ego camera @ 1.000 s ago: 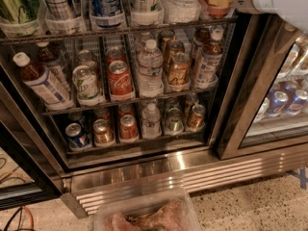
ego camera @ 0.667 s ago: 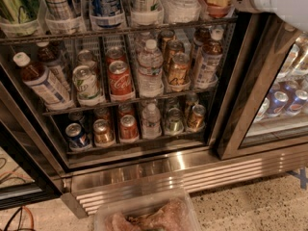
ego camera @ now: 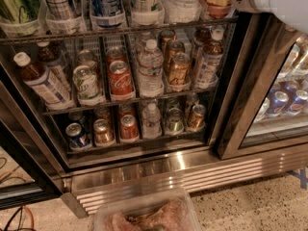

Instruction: Pick coke can from top shelf of fridge

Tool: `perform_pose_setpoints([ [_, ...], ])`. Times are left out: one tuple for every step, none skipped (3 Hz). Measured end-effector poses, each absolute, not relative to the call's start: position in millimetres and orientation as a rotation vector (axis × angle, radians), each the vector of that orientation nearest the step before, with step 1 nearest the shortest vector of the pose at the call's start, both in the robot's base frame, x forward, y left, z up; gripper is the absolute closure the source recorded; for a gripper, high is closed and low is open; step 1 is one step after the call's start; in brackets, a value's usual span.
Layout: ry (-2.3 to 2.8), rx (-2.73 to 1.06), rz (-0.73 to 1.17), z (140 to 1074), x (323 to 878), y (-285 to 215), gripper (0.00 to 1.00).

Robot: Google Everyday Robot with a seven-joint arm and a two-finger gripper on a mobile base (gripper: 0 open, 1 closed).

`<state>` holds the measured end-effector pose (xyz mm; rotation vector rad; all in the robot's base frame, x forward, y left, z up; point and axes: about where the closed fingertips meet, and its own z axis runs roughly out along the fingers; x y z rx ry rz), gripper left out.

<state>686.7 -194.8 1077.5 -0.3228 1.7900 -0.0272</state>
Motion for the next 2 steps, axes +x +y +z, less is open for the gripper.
perform_pose_setpoints([
  [1.784,-0.318,-0.027,1078.1,688.4,-194.1,0.42],
  [1.778,-0.313,-0.03,1078.8,690.4,-193.4,0.42],
])
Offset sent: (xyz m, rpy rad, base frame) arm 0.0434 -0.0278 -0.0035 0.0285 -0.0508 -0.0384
